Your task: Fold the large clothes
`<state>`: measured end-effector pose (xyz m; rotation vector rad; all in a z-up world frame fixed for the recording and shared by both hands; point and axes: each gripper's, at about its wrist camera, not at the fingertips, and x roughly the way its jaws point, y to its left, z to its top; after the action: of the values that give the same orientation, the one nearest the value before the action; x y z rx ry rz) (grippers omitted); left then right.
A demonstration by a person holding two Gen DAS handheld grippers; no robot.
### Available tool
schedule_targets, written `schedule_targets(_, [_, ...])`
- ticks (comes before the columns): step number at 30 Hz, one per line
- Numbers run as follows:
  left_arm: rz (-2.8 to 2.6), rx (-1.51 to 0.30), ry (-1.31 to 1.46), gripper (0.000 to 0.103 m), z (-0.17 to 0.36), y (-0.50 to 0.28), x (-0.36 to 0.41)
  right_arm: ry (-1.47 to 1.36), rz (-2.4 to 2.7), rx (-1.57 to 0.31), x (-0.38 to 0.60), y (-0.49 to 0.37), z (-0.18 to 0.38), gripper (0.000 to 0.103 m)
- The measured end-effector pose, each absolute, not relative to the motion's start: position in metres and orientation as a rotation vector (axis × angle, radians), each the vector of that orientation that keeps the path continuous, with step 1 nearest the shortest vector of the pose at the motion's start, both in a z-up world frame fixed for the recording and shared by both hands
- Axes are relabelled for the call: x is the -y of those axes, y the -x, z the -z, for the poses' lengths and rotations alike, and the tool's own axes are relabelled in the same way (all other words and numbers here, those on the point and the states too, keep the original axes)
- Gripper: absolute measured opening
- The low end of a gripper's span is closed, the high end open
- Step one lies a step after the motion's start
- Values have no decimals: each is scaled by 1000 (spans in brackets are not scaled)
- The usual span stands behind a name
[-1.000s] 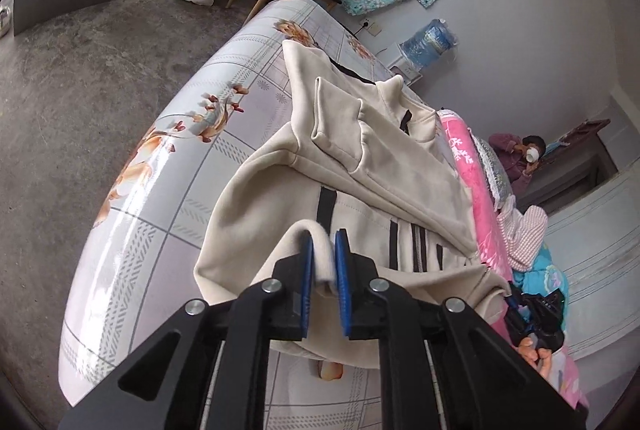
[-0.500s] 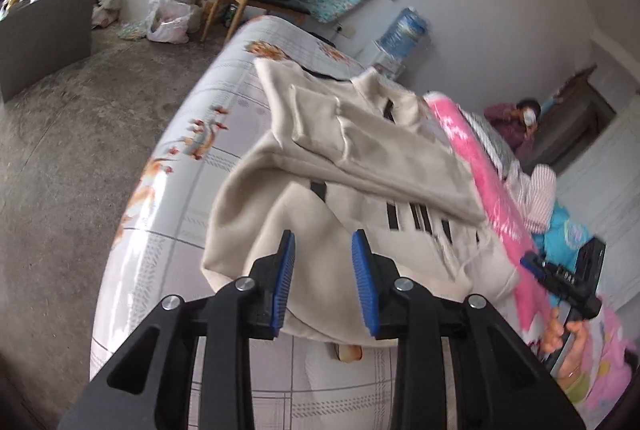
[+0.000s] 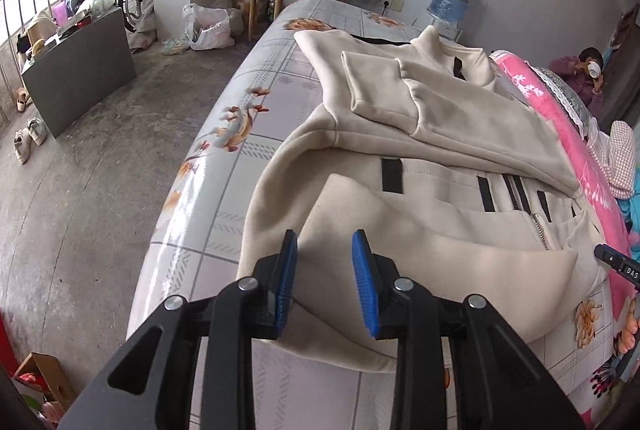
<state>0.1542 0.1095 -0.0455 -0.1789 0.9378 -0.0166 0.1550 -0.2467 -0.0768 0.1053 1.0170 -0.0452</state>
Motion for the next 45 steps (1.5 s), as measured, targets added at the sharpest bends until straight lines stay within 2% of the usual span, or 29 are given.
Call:
schedule_targets(5, [200, -889, 141, 29, 21, -133, -84, -158, -36, -940, 233, -144, 47, 50])
schedule_targets(7, [314, -912, 155, 32, 19, -128, -65, -171, -120, -947, 217, -144, 44, 54])
schedule_targets(10, [427, -955, 173, 42, 25, -125, -37, -165, -236, -979, 190, -146, 46, 60])
schedule_targets(12, [450, -979, 153, 48, 32, -126, -23, -151, -263, -1008, 175, -150, 52, 61])
schedule_targets(19, [393, -1007, 88, 49, 53, -136, -7, -117, -275, -1074, 142, -171, 73, 60])
schedule_targets(21, [380, -1004, 78, 48, 55, -137, -5, -110, -256, -1101, 140, -180, 84, 56])
schedule_targets(22, [375, -996, 68, 47, 55, -137, -4, -99, -251, -1123, 138, -184, 91, 49])
schedule_targets(24, [369, -980, 33, 39, 56, -136, 1, -49, -228, -1112, 133, -185, 92, 41])
schedule_targets(25, [374, -971, 20, 36, 57, -135, 3, -15, -214, -1111, 131, -185, 91, 27])
schedule_targets(26, [381, -966, 18, 30, 57, -134, 4, -5, -210, -1111, 130, -185, 91, 18])
schedule_targets(27, [384, -962, 16, 25, 58, -134, 5, 1, -204, -1110, 130, -184, 92, 16])
schedule_targets(28, [384, -956, 9, 23, 58, -133, 7, 16, -198, -1106, 130, -183, 91, 7])
schedule_targets(29, [388, -950, 3, 17, 57, -133, 8, 21, -202, -1103, 129, -183, 91, 2])
schedule_targets(30, [388, -941, 0, 10, 55, -132, 7, 24, -198, -1102, 129, -182, 90, 1])
schedule_targets(33, [392, -894, 3, 6, 39, -128, 3, 28, -171, -1052, 130, -175, 75, 0])
schedule_targets(39, [375, -750, -55, 6, 4, -130, 7, 4, -136, -912, 138, -171, 29, 0])
schedule_targets(45, [359, -874, -37, 12, 49, -165, 8, 69, -99, -955, 130, -201, 70, 0])
